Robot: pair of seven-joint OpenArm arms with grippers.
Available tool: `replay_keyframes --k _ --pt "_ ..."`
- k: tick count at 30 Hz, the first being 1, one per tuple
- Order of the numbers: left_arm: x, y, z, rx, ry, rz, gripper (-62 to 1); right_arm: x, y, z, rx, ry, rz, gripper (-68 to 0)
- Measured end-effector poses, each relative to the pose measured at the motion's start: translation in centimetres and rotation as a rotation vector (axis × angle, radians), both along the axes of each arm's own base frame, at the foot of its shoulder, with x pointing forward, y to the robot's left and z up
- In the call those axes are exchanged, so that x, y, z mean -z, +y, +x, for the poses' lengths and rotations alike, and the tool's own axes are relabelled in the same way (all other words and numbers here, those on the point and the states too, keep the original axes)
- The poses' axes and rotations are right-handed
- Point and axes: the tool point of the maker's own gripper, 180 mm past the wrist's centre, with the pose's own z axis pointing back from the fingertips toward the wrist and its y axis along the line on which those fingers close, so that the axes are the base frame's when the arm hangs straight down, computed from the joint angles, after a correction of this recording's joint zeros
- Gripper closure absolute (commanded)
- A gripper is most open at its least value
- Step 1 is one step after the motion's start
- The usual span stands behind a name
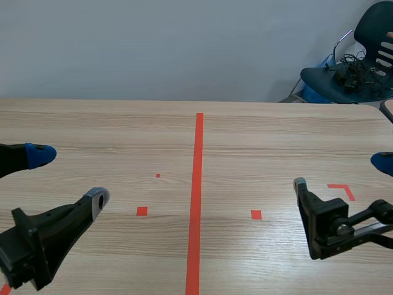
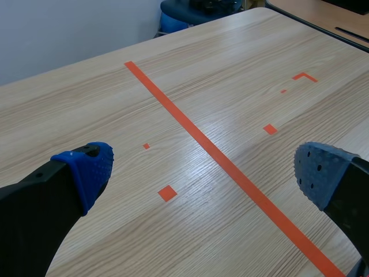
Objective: Do the leaf sorting experiment
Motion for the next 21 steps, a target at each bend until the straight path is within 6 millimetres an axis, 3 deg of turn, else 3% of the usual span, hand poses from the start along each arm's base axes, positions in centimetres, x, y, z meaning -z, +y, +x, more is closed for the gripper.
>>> replay_keyframes --k 21 --pt "0.0 0.0 0.0 0.0 0.0 0.0 -62.3 0.15 -0.08 0.25 -0.001 0.009 -0.02 -67.9"
